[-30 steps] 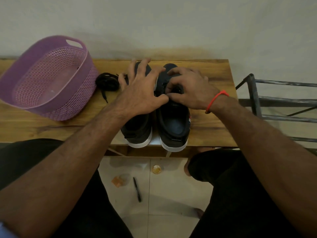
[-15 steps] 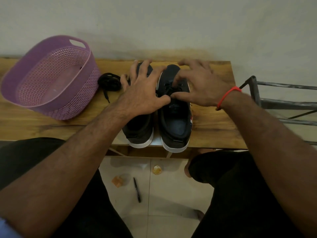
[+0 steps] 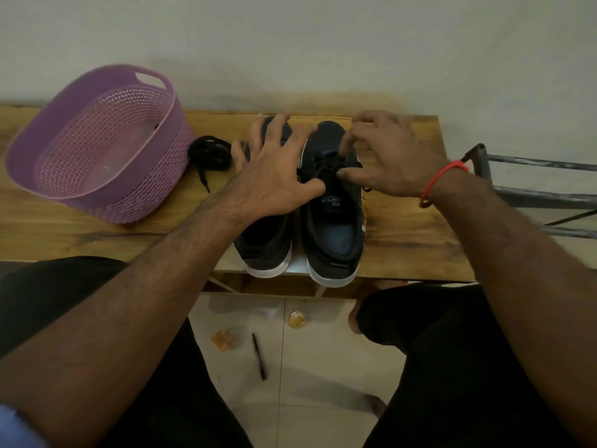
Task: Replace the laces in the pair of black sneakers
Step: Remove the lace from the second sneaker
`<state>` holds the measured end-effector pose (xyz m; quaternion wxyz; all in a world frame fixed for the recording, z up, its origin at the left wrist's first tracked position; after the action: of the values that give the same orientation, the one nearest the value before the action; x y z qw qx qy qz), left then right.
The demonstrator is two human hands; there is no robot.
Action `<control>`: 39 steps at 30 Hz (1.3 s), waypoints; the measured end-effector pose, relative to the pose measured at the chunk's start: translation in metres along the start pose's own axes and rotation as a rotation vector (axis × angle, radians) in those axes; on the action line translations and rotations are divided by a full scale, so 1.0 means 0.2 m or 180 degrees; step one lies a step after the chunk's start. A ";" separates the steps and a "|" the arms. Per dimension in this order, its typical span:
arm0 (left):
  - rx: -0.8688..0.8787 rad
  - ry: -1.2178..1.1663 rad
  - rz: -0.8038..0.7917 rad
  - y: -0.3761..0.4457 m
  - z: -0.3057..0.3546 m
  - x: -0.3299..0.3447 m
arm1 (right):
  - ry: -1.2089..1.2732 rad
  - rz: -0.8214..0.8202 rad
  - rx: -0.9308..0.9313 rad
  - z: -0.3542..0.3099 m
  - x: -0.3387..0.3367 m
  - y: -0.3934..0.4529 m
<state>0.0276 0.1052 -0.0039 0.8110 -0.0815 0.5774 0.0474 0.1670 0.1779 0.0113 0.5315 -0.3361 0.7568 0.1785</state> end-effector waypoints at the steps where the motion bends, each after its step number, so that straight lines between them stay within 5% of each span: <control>1: 0.0009 0.0016 -0.0004 0.00 0.00 0.00 | 0.0019 -0.0042 -0.0159 -0.05 0.03 0.01; 10: 0.0007 0.0041 -0.0044 0.00 0.00 0.01 | 0.0124 0.0345 0.0169 -0.01 -0.05 0.00; 16: 0.0009 0.0039 -0.0069 0.00 0.00 0.01 | -0.0201 -0.0103 -0.0174 -0.11 0.09 0.01; 24: 0.0000 0.0039 -0.0027 0.00 0.00 0.00 | 0.0202 0.0592 0.0545 0.11 -0.13 0.01; 29: -0.0001 0.0049 -0.0084 0.00 0.00 0.01 | -0.0155 -0.0135 0.0015 -0.04 0.06 0.02; 33: -0.0020 0.0061 -0.0089 0.00 0.00 0.02 | -0.0048 0.0077 -0.0103 -0.08 0.04 0.03; 37: -0.0020 0.0065 -0.0073 0.00 0.00 0.01 | 0.0493 0.0839 0.0367 0.07 -0.16 0.02; 39: -0.0029 0.0059 -0.0096 0.00 0.00 0.01 | 0.0426 0.0728 0.0370 0.09 -0.16 0.02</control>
<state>0.0280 0.1048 -0.0063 0.8059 -0.0944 0.5834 0.0371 0.1841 0.2020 0.0335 0.4746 -0.2274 0.8329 0.1709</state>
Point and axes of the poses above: each hand's wrist, its own y-axis towards the middle knuckle, its own x-axis out of the palm, z = x × y, the point moved 9 cm from there along y, towards the middle knuckle, and after that the axes turned 2 degrees about y, right-handed, at the moved point
